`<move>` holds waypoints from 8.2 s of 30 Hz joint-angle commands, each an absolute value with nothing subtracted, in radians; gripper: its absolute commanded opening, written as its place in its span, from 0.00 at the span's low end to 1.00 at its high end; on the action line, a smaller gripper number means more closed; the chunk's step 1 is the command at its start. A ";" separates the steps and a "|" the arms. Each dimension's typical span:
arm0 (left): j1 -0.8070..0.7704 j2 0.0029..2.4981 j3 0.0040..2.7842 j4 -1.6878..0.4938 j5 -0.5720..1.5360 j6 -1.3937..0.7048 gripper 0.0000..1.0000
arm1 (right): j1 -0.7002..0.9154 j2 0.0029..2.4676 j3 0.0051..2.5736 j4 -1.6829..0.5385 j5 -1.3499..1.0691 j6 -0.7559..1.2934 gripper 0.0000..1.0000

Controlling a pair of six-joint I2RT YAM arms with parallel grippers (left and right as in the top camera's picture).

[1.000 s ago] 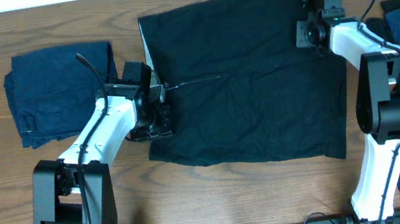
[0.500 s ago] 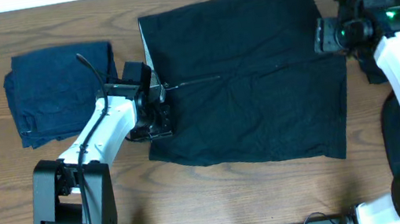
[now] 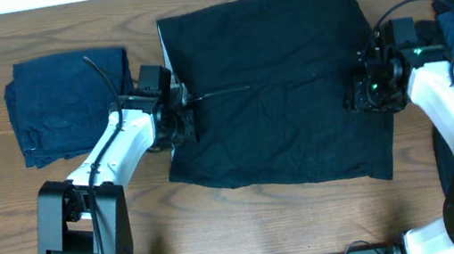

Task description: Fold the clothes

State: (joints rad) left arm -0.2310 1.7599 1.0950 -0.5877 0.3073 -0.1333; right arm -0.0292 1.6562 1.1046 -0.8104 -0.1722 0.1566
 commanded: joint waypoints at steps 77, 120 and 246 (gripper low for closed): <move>-0.175 1.806 1.097 -0.278 0.175 -0.136 0.06 | -0.328 1.759 1.018 -0.620 -0.206 0.199 0.23; -0.175 1.871 1.097 -0.177 0.362 -0.136 0.54 | -0.361 1.728 0.959 -0.538 -0.293 0.231 0.01; -0.175 1.874 1.097 -0.195 0.347 -0.131 0.57 | -0.429 1.758 0.820 -0.435 -0.348 0.255 0.01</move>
